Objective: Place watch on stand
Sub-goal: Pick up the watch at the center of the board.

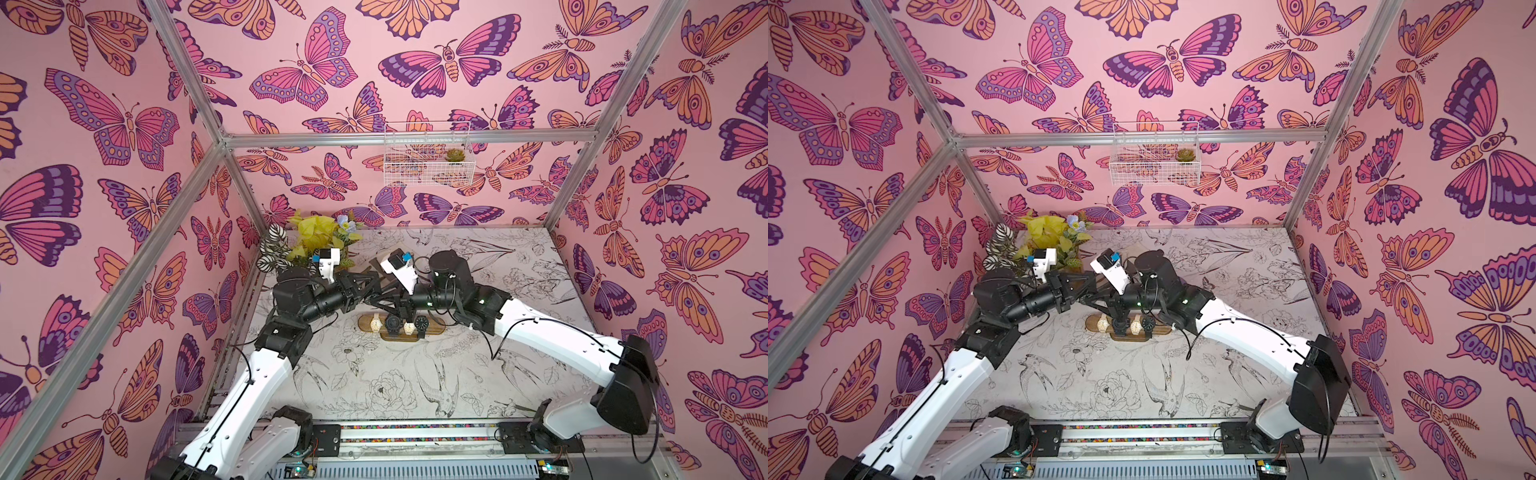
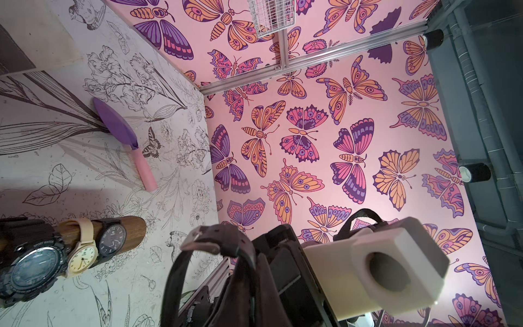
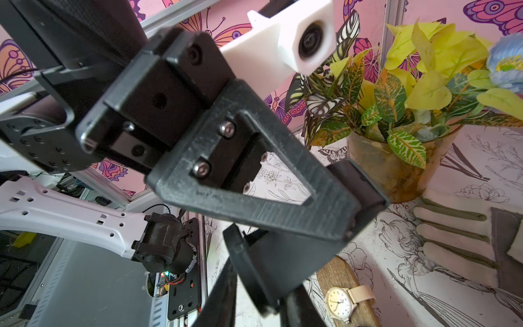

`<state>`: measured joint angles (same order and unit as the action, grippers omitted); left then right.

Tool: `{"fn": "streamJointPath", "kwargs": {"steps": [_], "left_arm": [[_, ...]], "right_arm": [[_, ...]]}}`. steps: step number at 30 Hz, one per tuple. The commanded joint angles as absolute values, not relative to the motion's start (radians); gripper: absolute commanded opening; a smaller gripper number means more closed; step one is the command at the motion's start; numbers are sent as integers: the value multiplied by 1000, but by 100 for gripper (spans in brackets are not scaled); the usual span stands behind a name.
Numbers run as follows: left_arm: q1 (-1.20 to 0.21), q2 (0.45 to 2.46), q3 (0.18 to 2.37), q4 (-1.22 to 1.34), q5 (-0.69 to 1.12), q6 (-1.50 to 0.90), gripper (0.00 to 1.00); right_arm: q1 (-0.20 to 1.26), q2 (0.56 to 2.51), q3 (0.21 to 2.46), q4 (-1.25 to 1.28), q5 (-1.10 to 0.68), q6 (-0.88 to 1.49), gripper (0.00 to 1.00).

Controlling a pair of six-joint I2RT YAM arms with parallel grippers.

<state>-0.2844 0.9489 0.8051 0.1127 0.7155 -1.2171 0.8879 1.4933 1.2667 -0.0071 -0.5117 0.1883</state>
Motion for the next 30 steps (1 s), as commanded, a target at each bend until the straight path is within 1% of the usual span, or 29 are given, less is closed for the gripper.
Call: {"fn": "streamJointPath", "kwargs": {"steps": [1,5,7,11,15,20,23,26,30], "left_arm": [[-272,940,781,156,732,-1225,0],[-265,935,774,168,737,-1232,0],[-260,934,768,190,742,-1244,0],[-256,933,765,207,745,-1252,0],[-253,924,748,238,740,-1265,0],[-247,906,722,261,731,-1277,0],[-242,895,706,279,728,-1285,0],[-231,886,695,288,729,-1292,0],[-222,880,687,299,729,-1298,0]], "right_arm": [[893,1500,1279,28,-581,220,22],[882,1514,1291,23,-639,251,20],[874,1523,1292,35,-705,282,21],[861,1539,1283,94,-776,357,28],[850,1559,1260,214,-831,471,35],[839,1565,1234,329,-855,559,38],[832,1565,1219,378,-866,598,38],[816,1566,1195,447,-883,654,34],[796,1565,1163,541,-893,729,32]]}}
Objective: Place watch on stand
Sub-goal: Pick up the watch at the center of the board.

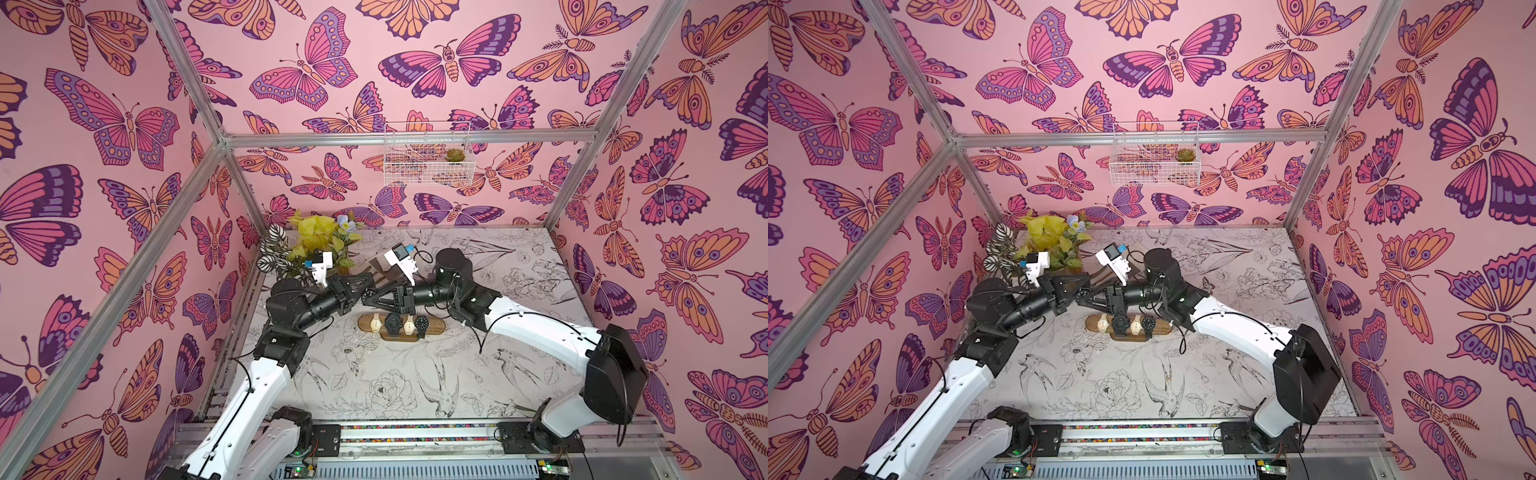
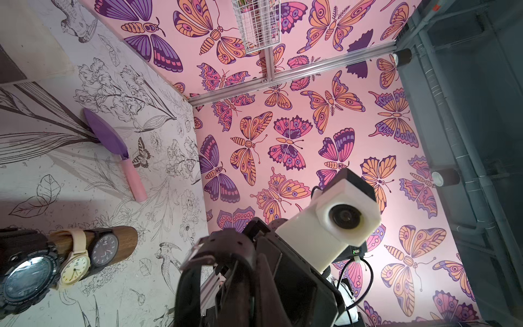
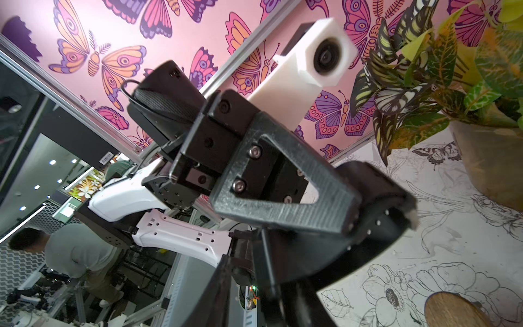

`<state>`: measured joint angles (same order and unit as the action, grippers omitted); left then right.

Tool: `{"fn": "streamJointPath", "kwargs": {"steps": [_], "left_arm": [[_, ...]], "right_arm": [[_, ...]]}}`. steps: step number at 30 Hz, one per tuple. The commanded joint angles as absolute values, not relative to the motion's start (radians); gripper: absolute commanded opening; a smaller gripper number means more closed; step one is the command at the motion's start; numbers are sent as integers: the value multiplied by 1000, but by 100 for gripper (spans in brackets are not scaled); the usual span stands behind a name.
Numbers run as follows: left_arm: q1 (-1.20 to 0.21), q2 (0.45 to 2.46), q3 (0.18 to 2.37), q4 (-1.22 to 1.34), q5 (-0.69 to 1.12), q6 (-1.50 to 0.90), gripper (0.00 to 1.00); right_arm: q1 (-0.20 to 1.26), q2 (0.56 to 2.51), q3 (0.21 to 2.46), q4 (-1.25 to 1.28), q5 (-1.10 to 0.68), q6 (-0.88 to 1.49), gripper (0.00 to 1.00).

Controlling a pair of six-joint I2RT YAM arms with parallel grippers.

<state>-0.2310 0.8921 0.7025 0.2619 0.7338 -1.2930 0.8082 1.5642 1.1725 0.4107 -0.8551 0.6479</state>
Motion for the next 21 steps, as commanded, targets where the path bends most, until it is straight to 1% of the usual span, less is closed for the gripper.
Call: {"fn": "streamJointPath", "kwargs": {"steps": [1,8,17,21], "left_arm": [[-222,879,683,304,728,-1300,0],[-221,880,647,379,707,-1339,0],[-220,878,643,395,686,-1342,0],[-219,881,639,396,684,-1342,0]], "right_arm": [[794,1566,1160,550,-893,737,31],[793,1610,1163,589,-896,778,26],[794,1650,1164,624,-894,819,24],[793,1652,1164,622,-897,822,19]]}}
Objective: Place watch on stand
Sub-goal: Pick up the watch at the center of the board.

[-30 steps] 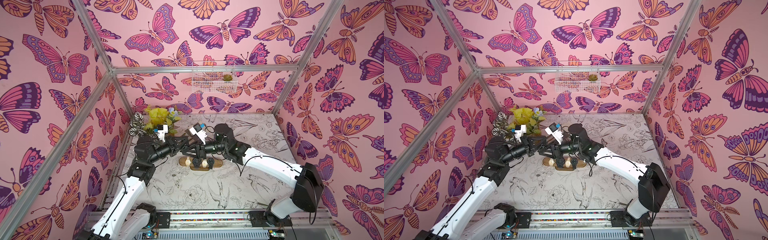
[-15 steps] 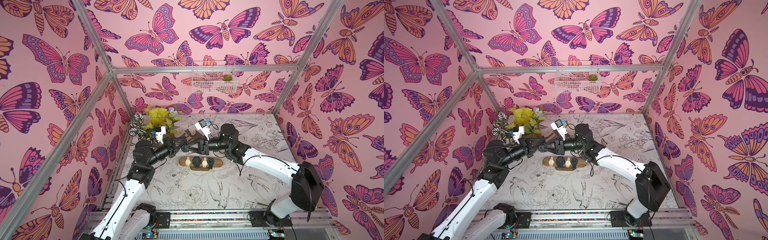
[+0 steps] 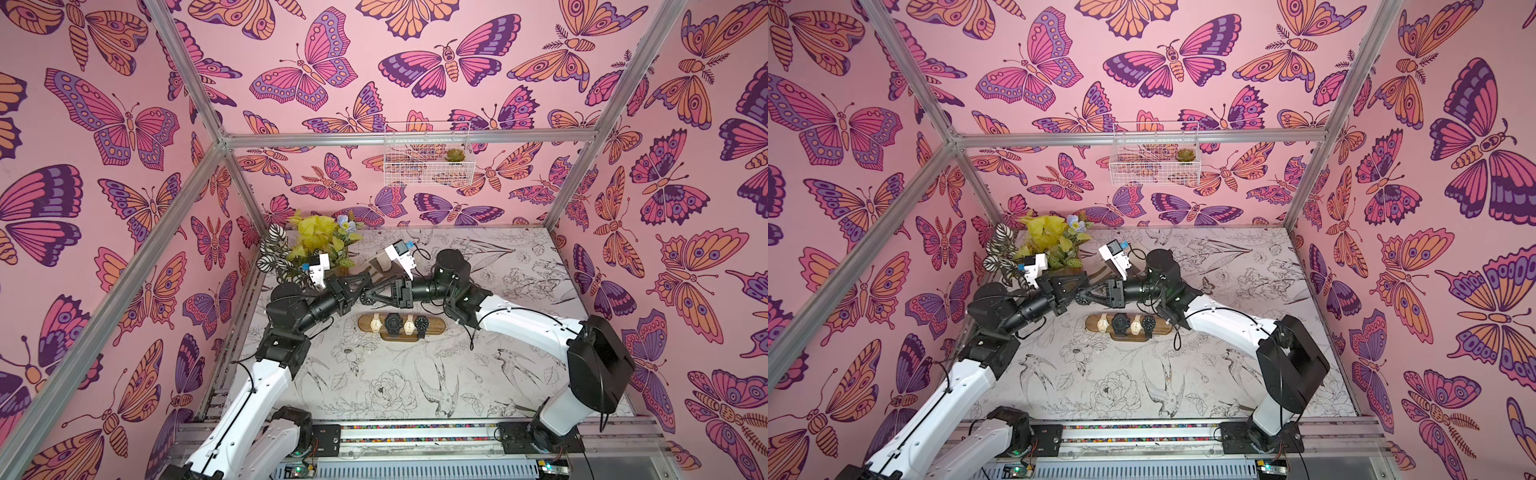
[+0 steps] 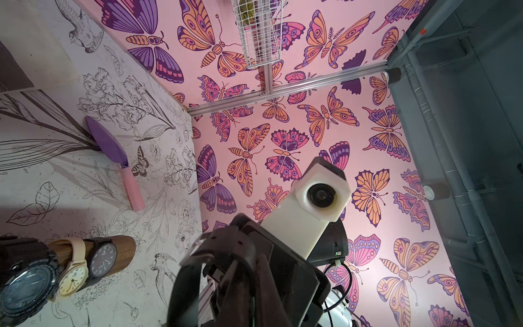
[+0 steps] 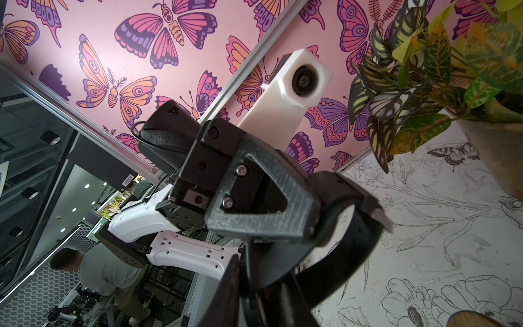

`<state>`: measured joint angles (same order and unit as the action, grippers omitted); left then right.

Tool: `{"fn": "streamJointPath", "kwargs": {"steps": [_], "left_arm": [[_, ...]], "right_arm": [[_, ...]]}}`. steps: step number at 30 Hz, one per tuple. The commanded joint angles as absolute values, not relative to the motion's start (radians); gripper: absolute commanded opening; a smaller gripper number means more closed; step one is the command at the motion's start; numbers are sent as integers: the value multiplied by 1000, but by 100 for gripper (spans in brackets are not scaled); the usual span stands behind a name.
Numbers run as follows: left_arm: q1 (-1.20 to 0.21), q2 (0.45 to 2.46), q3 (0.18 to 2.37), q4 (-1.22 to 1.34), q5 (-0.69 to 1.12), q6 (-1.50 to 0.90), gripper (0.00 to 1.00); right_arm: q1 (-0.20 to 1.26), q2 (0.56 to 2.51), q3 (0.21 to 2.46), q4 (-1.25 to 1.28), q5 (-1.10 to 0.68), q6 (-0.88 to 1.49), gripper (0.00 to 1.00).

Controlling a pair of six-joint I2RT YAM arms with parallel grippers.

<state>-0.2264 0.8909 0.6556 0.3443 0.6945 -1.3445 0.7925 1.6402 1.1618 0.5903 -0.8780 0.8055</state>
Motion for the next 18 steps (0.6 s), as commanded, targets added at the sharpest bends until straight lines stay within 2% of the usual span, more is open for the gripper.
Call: {"fn": "streamJointPath", "kwargs": {"steps": [1,4,8,11,13,18], "left_arm": [[-219,881,639,394,684,-1342,0],[-216,879,633,391,678,-1343,5],[-212,874,626,390,675,-1351,35],[-206,868,619,390,672,-1355,46],[-201,861,617,389,669,-1359,50],[-188,843,611,375,666,-1361,54]], "right_arm": [[794,1652,1165,621,-897,821,19],[793,1648,1167,610,-901,821,17],[793,1646,1169,602,-908,829,16],[792,1646,1167,603,-913,841,16],[790,1646,1164,608,-916,850,15],[779,1645,1151,634,-923,884,14]]}}
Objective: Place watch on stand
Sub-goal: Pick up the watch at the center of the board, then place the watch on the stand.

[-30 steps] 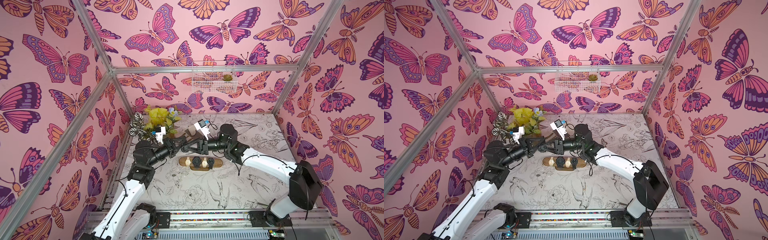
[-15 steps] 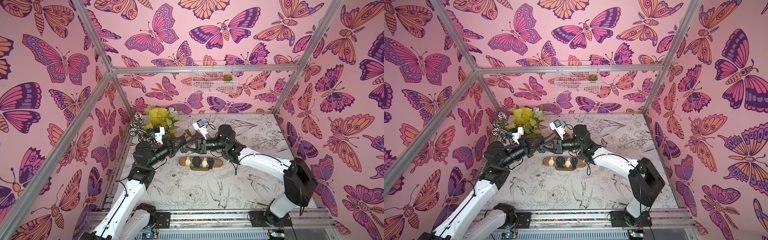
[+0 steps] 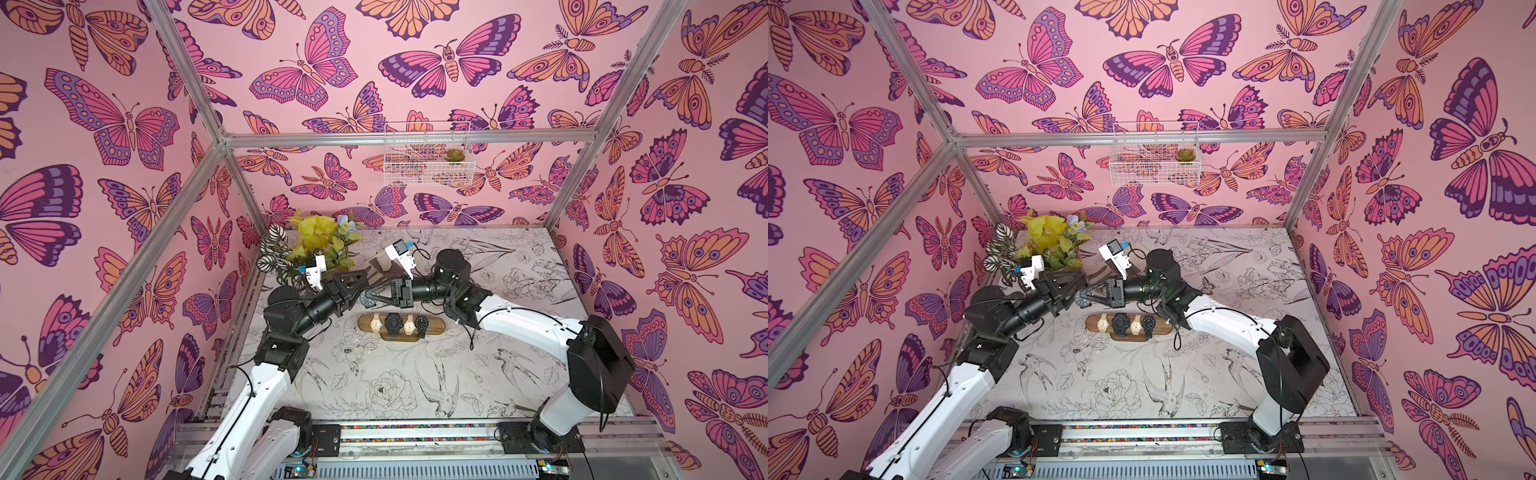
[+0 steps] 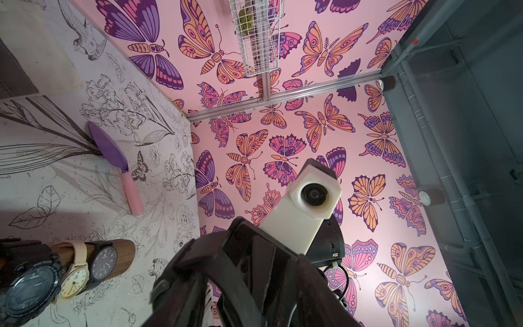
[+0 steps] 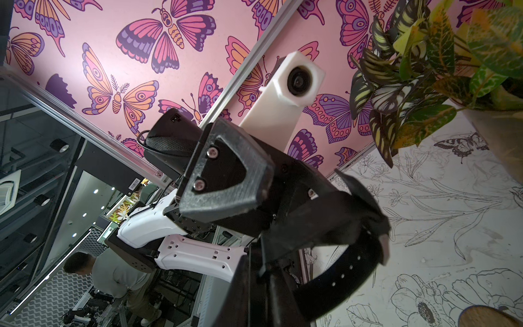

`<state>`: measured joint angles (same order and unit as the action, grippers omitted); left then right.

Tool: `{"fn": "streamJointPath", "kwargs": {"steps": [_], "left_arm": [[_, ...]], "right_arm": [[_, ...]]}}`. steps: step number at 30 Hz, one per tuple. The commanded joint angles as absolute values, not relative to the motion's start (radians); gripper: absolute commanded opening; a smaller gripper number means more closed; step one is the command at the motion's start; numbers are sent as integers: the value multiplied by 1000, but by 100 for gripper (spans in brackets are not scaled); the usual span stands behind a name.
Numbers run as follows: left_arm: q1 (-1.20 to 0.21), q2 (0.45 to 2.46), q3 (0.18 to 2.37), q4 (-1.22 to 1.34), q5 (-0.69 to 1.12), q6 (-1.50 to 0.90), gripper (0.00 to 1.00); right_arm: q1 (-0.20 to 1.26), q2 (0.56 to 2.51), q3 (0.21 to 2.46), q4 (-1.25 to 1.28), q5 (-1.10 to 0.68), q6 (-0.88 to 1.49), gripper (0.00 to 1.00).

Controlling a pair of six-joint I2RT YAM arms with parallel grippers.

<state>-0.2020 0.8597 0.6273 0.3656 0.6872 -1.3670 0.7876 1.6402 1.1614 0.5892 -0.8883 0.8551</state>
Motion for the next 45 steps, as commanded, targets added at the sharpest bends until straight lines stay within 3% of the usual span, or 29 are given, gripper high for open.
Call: {"fn": "streamJointPath", "kwargs": {"steps": [1,14,32,45], "left_arm": [[-182,839,611,369,667,-1361,55],[-108,732,679,21,645,-1161,69],[-105,811,587,-144,595,-951,67],[-106,937,537,-143,529,-869,68]], "right_arm": [[775,1644,1147,641,-925,893,13],[659,1528,1001,643,-923,947,10],[306,1251,670,317,-948,835,7],[244,1351,589,281,-943,796,7]]}}
